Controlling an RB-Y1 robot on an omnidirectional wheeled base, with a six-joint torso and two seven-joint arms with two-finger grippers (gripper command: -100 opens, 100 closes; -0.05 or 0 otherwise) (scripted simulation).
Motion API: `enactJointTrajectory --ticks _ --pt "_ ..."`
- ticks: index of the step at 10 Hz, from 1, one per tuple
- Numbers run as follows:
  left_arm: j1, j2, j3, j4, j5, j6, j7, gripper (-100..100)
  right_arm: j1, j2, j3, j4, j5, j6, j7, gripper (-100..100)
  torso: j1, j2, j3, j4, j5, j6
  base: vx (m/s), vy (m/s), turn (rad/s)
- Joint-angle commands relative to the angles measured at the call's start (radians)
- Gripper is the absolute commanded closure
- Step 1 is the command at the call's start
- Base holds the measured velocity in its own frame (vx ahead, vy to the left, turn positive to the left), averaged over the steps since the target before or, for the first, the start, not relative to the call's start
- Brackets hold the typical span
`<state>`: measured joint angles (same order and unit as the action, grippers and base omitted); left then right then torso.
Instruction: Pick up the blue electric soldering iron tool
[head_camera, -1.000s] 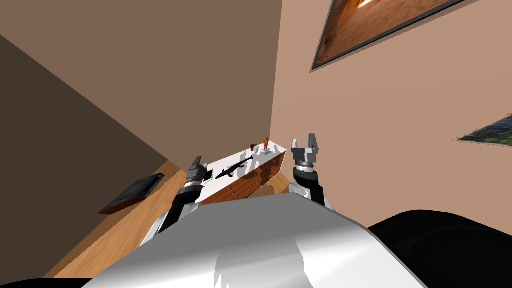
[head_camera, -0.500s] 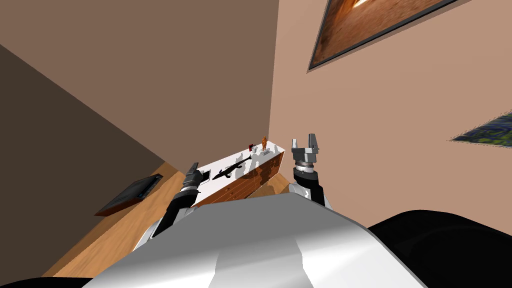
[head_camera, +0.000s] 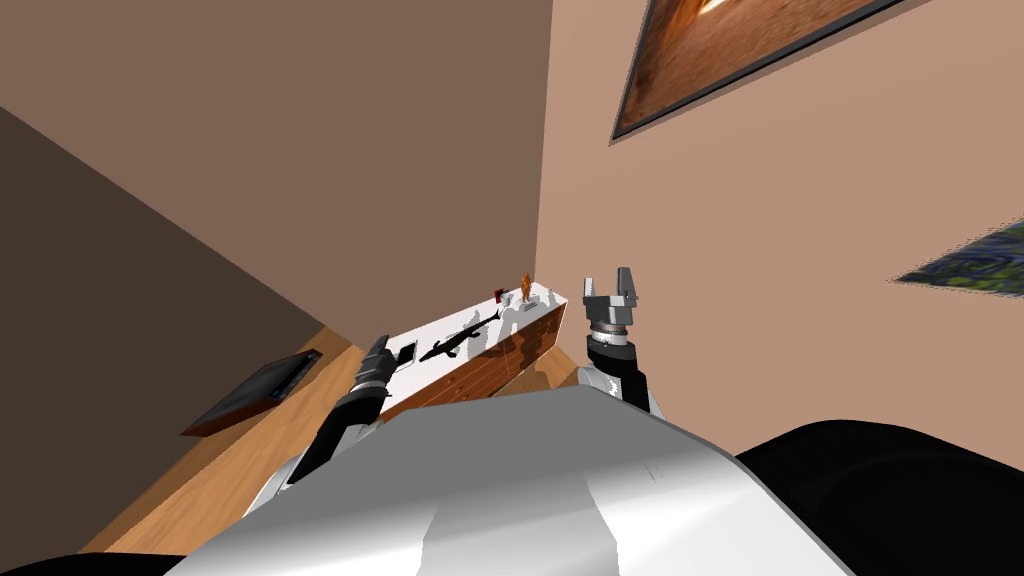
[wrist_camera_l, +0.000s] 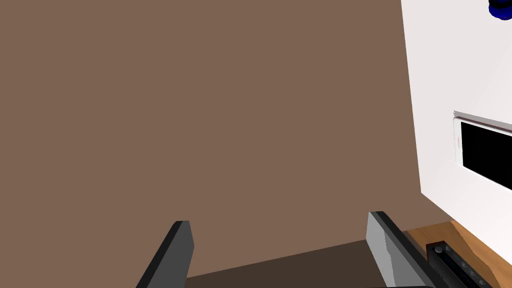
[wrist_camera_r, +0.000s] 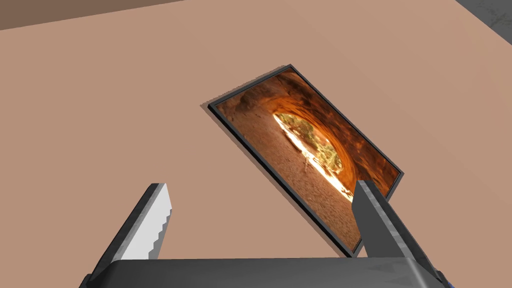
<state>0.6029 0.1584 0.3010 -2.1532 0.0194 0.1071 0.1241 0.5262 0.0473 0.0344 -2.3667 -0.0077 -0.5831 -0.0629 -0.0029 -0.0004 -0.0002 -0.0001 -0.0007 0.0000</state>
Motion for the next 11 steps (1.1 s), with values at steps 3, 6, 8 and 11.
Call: enactJointTrajectory --ticks 3,6,8,11 --pt "0.001 0.012 0.048 0.037 0.025 0.097 0.011 -100 0.0 0.0 0.0 0.0 0.0 0.0 0.0 0 0.0 0.0 0.0 0.0 0.0 0.0 0.018 -0.061 -0.014" --pt "0.006 0.017 0.077 0.058 0.042 0.171 0.023 -100 0.0 0.0 0.0 0.0 0.0 0.0 0.0 0 0.0 -0.001 0.0 0.0 0.0 0.0 0.019 -0.055 -0.013" --pt "0.006 0.021 0.089 0.068 0.049 0.223 0.031 -100 0.0 0.0 0.0 0.0 0.0 0.0 0.0 0 -0.001 -0.001 -0.001 0.0 0.0 0.0 0.025 -0.057 -0.009" --pt "0.004 0.029 0.109 0.088 0.063 0.295 0.048 -100 0.0 0.0 0.0 0.0 0.0 0.0 0.0 0 -0.003 -0.002 -0.001 -0.001 -0.001 0.0 0.04 -0.076 -0.013"
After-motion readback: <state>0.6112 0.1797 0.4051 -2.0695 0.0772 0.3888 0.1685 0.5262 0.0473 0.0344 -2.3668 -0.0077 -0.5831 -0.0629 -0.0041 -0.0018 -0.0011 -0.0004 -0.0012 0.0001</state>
